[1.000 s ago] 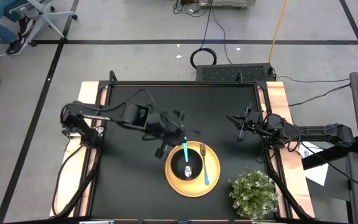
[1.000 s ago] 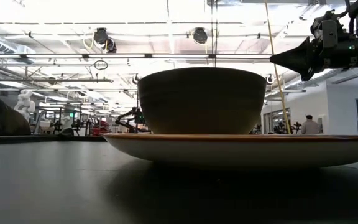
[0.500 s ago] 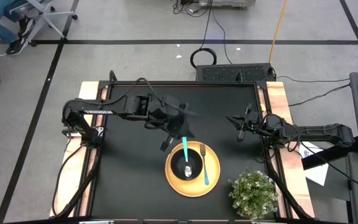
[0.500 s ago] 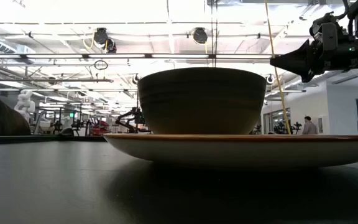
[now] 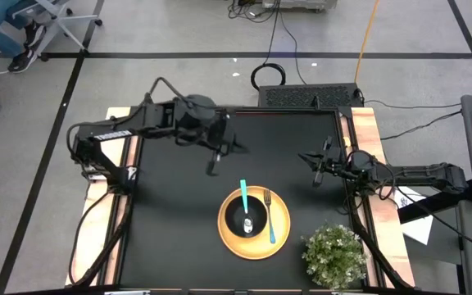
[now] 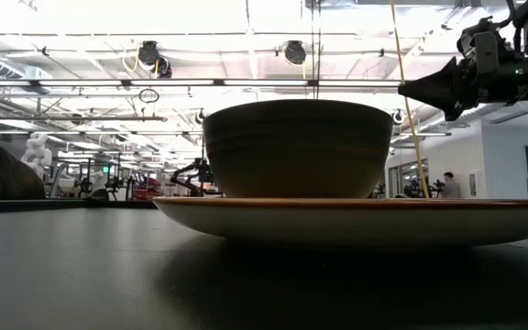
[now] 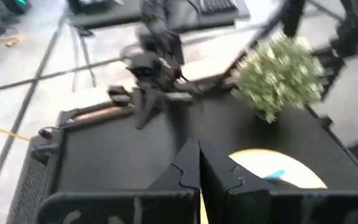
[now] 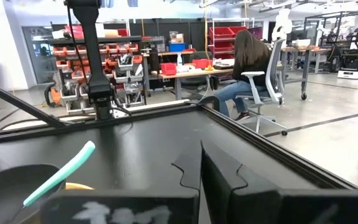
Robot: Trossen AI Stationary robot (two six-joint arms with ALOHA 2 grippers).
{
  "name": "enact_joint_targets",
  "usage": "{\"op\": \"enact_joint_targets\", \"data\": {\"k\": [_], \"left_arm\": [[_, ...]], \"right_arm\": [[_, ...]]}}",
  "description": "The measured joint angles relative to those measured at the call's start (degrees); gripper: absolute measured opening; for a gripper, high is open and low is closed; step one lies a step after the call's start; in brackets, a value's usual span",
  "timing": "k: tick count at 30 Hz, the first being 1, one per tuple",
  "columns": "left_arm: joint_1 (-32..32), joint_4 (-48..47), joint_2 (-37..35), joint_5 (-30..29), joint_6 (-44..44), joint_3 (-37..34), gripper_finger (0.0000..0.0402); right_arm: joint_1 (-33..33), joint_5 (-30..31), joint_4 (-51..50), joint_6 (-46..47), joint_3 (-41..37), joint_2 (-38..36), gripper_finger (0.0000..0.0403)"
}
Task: Pick and place plate/cup/fork/spoon on tray
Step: Return to Home Position
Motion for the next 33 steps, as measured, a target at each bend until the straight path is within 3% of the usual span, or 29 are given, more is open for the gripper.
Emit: {"op": "enact_joint_targets", "data": {"k": [14, 20, 25, 33], "left_arm": [[7.7, 2.7, -1.6, 0.3, -1.6, -2.7, 0.0], [11.9, 3.0, -7.7, -0.7, -2.1, -2.6, 0.0], [14.8, -1.3, -13.6, -5.3, -2.3, -3.3, 0.0], [20.0, -2.4, -24.6, -6.1, -4.8, -16.3, 0.0001]], "right_arm": [[0.0, 0.0, -0.1, 0.8, 0.0, 0.0, 0.0], [0.0, -0.1, -0.5, 0.9, 0.0, 0.0, 0.0], [0.0, -0.1, -0.4, 0.9, 0.0, 0.0, 0.0], [0.0, -0.1, 0.0, 1.1, 0.0, 0.0, 0.0]]}}
